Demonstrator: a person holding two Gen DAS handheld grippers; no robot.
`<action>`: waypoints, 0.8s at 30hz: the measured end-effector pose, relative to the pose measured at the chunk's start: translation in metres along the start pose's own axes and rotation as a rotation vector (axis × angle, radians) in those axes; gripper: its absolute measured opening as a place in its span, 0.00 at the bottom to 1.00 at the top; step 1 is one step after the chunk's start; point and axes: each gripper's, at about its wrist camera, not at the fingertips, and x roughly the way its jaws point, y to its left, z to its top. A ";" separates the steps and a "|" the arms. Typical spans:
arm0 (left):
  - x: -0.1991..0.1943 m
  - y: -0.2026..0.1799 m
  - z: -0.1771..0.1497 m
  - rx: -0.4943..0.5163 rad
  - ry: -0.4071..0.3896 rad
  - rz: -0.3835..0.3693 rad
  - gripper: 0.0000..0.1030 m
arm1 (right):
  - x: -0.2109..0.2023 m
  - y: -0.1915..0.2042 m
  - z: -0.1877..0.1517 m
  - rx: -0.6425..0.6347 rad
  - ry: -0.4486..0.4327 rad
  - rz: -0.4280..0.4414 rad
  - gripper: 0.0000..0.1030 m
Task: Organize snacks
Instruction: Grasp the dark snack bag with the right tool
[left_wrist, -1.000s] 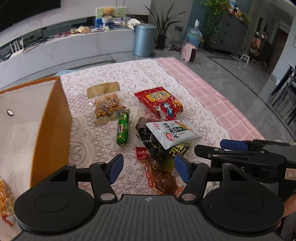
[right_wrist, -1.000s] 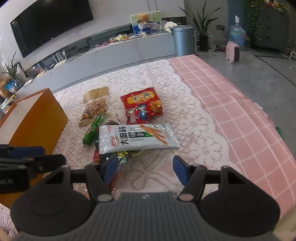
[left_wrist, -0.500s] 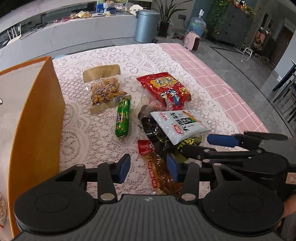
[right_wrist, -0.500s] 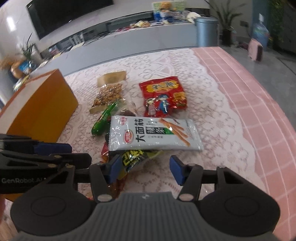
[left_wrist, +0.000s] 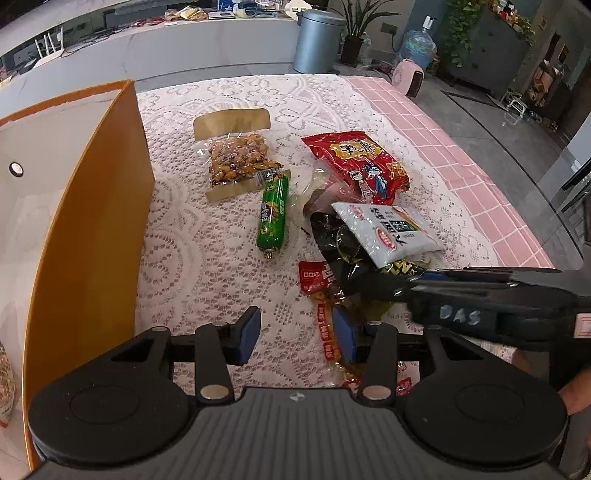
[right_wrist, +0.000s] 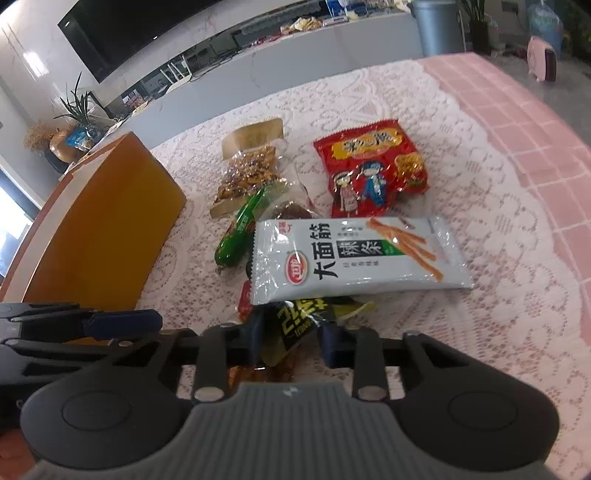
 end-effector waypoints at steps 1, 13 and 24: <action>-0.001 0.000 -0.001 -0.001 0.000 -0.001 0.51 | -0.003 -0.001 0.000 0.011 -0.008 0.007 0.10; 0.000 -0.021 -0.013 0.033 0.026 -0.052 0.59 | -0.056 -0.005 -0.023 0.051 0.019 -0.052 0.00; -0.004 -0.027 -0.021 0.050 0.035 -0.046 0.59 | -0.081 -0.009 -0.041 0.053 0.052 -0.222 0.51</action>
